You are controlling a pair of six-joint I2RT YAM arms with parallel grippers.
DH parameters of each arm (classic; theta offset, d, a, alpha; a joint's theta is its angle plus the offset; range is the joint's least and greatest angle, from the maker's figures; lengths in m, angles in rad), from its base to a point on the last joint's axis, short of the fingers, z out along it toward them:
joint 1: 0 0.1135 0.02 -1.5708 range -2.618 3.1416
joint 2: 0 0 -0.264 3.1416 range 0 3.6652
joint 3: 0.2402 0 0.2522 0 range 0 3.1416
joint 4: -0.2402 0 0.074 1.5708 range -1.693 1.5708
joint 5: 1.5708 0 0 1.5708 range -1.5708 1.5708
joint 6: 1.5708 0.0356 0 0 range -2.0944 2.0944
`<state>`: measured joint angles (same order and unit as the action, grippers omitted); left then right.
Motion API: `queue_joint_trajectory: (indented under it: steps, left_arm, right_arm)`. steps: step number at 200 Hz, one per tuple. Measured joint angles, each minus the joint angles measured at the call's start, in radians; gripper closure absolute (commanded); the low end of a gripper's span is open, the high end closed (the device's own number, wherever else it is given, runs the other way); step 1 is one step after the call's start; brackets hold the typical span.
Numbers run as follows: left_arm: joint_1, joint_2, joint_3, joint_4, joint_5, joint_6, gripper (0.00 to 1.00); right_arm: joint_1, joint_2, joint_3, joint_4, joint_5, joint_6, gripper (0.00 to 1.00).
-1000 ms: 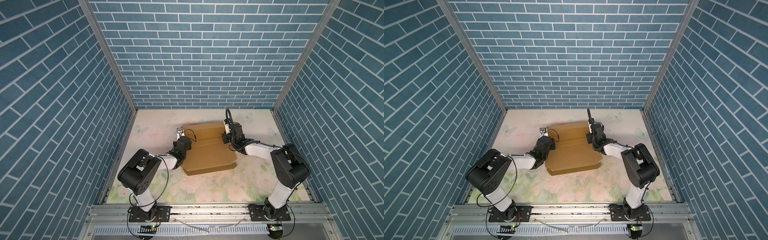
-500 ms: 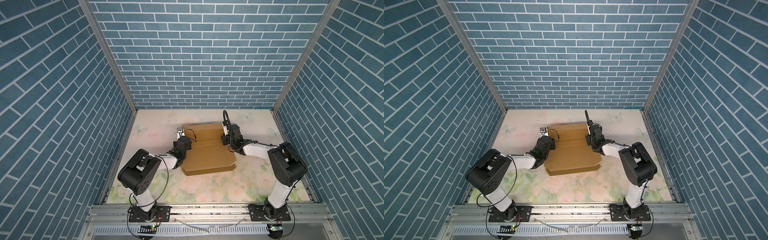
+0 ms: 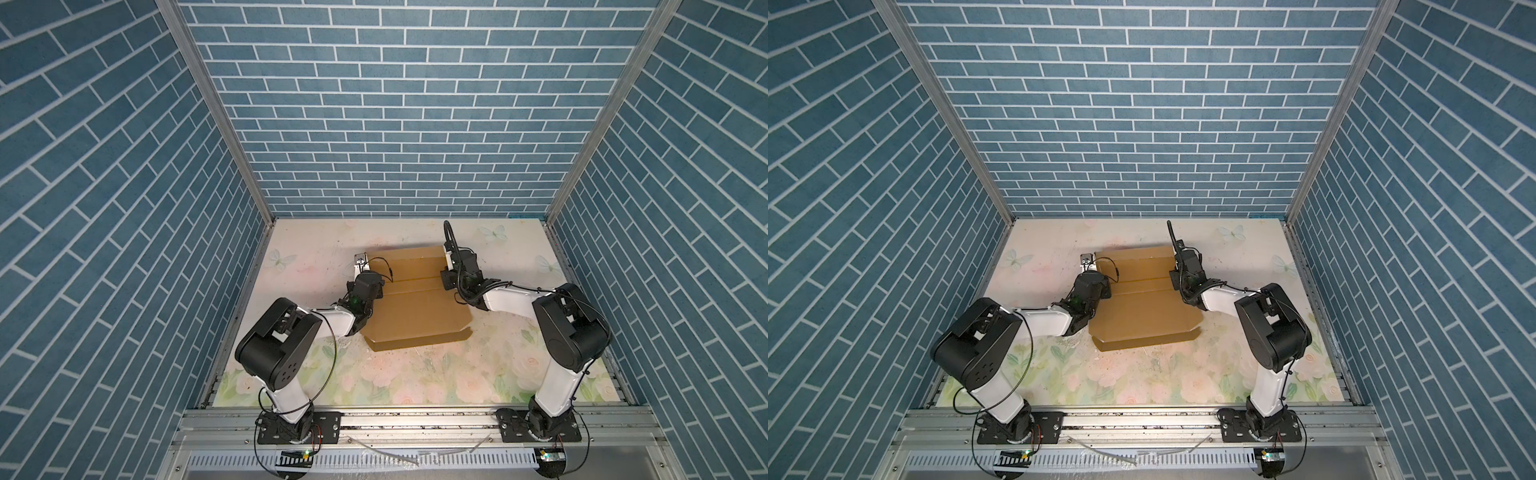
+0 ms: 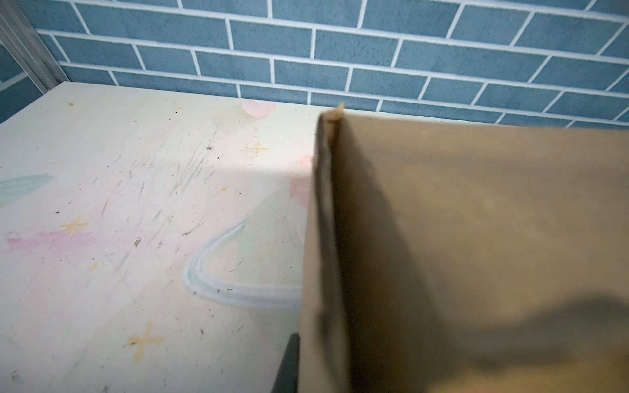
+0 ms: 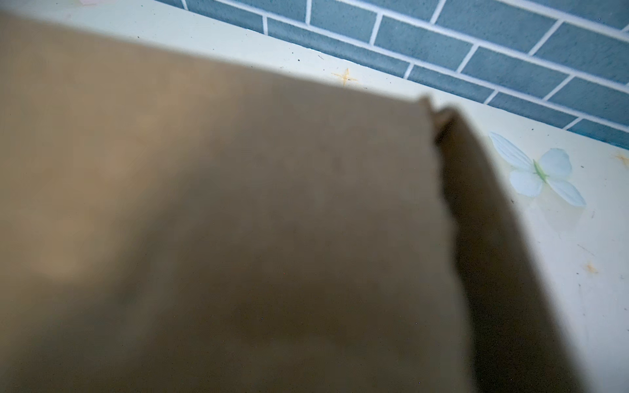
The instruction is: Fold the paper box
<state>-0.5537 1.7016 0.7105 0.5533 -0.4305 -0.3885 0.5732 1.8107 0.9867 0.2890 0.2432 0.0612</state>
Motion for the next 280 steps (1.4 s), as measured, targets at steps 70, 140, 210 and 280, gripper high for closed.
queue_joint_trajectory:
  steps: [70, 140, 210, 280]
  left_arm:
    - [0.000, 0.000, 0.002, -0.003, 0.002, -0.005, 1.00]
    - [0.002, 0.000, 0.014, -0.025, 0.002, -0.011, 1.00]
    - [0.002, -0.001, 0.020, -0.038, 0.002, -0.027, 1.00]
    - [0.002, -0.002, 0.036, -0.067, 0.006, -0.027, 1.00]
  right_arm:
    - [0.003, 0.033, 0.021, 0.032, -0.004, 0.010, 0.67]
    - [0.002, 0.056, 0.035, 0.050, 0.033, 0.023, 0.87]
    - [0.003, 0.060, 0.035, 0.056, 0.047, 0.081, 0.82]
    - [0.004, 0.021, 0.034, -0.013, -0.003, 0.100, 0.54]
